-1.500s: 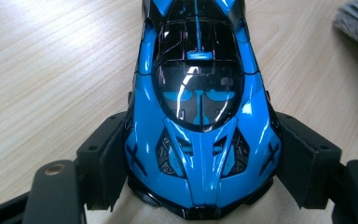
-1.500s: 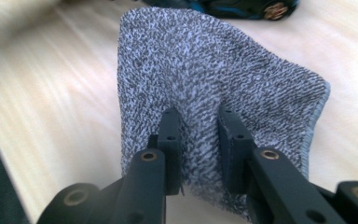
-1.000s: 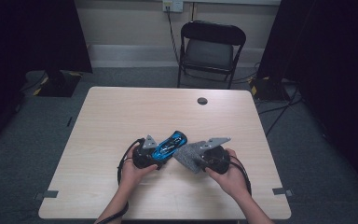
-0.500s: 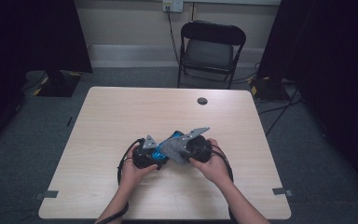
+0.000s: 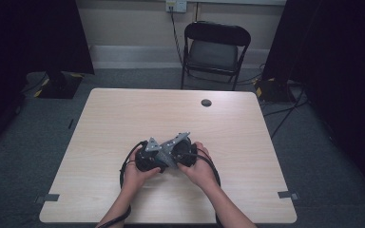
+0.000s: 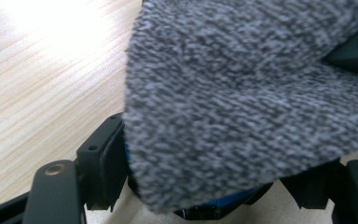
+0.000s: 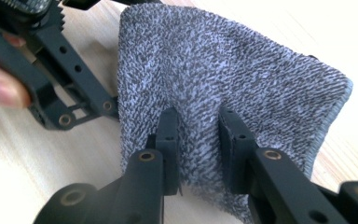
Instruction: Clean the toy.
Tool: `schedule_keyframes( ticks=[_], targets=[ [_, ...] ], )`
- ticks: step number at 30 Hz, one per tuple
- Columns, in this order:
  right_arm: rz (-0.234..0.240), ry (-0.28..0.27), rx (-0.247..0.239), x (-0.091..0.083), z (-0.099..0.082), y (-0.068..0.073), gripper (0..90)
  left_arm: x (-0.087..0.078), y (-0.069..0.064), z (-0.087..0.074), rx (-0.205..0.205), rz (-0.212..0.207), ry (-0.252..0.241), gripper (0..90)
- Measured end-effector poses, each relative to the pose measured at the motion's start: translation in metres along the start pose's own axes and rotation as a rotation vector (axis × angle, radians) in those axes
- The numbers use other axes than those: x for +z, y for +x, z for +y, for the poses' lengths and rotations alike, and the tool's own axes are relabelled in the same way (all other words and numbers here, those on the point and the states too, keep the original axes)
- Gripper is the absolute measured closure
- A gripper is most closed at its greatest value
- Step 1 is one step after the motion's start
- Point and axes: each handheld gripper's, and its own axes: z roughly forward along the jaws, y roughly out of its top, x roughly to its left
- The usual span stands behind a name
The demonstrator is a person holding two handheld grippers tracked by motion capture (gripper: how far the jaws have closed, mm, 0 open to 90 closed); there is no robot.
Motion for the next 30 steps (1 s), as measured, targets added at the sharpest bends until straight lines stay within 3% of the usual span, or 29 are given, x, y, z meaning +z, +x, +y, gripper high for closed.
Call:
schedule_keyframes(
  ticks=[8,17,24,30],
  targets=[
    [0.039,-0.014,0.0,0.006,0.011,0.0,70.4,0.0,0.0,0.0,0.002,0.002,-0.001,25.8],
    [0.09,-0.049,0.093,0.016,0.0,-0.008,71.2,0.0,0.0,0.0,0.006,0.0,0.004,25.7],
    [0.068,-0.029,0.065,0.015,0.003,-0.009,71.4,0.0,0.0,0.0,0.002,0.0,0.001,25.8],
    [0.062,-0.024,0.076,0.016,0.004,-0.013,71.5,0.0,0.0,0.0,0.005,0.0,0.004,25.7]
  ],
)
